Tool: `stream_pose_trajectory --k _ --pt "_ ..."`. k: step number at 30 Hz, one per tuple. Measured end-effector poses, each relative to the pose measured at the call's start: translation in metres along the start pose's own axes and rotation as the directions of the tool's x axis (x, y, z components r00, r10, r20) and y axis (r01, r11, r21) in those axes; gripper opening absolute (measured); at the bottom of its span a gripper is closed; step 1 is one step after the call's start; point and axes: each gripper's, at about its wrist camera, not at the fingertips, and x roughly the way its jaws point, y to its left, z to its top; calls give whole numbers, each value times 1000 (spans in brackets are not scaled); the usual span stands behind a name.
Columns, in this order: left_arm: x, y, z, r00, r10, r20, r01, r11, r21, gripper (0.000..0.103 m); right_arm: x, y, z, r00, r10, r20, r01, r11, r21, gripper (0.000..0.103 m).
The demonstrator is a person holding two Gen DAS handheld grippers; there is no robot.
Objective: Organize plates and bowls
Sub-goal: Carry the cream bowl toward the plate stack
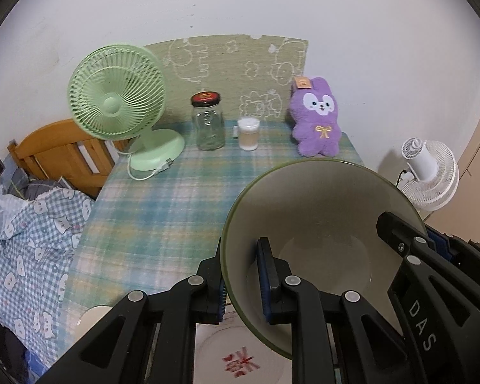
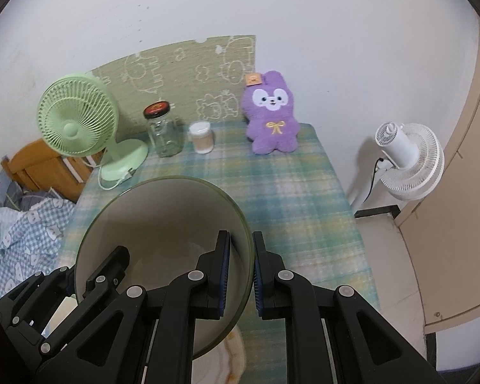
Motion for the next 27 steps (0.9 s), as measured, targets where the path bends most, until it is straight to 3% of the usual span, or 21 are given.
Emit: stream_pose_trajectory --k 27 --pt "6 157 -67 998 28 -57 -30 999 -40 14 10 156 -73 997 34 -64 -37 999 -37 16"
